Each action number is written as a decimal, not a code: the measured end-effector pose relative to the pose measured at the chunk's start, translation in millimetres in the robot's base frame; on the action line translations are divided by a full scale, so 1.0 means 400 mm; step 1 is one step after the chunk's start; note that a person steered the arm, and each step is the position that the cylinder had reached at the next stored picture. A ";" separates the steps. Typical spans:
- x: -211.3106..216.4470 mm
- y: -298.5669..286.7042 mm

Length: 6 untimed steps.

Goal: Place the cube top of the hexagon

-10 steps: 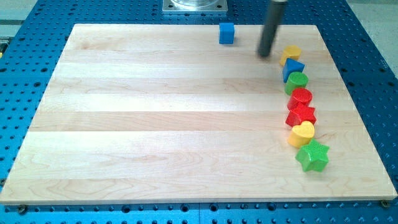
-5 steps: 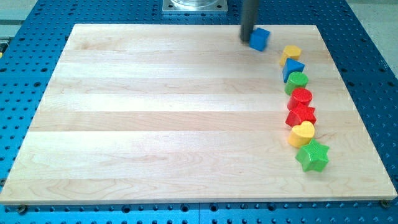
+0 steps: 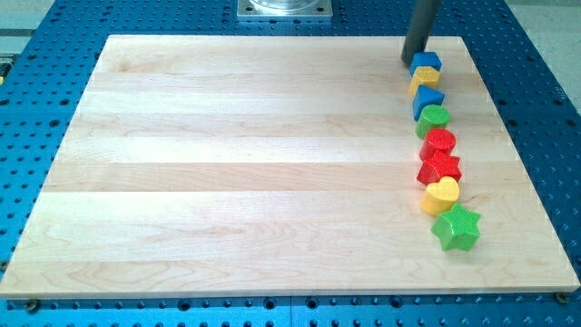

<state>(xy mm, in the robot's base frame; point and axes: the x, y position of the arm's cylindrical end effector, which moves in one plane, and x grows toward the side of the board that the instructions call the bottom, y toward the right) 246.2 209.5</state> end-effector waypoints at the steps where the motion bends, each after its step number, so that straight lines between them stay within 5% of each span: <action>1: -0.006 0.012; 3: 0.078 0.169; 6: 0.089 0.089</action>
<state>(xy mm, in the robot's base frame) 282.0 244.9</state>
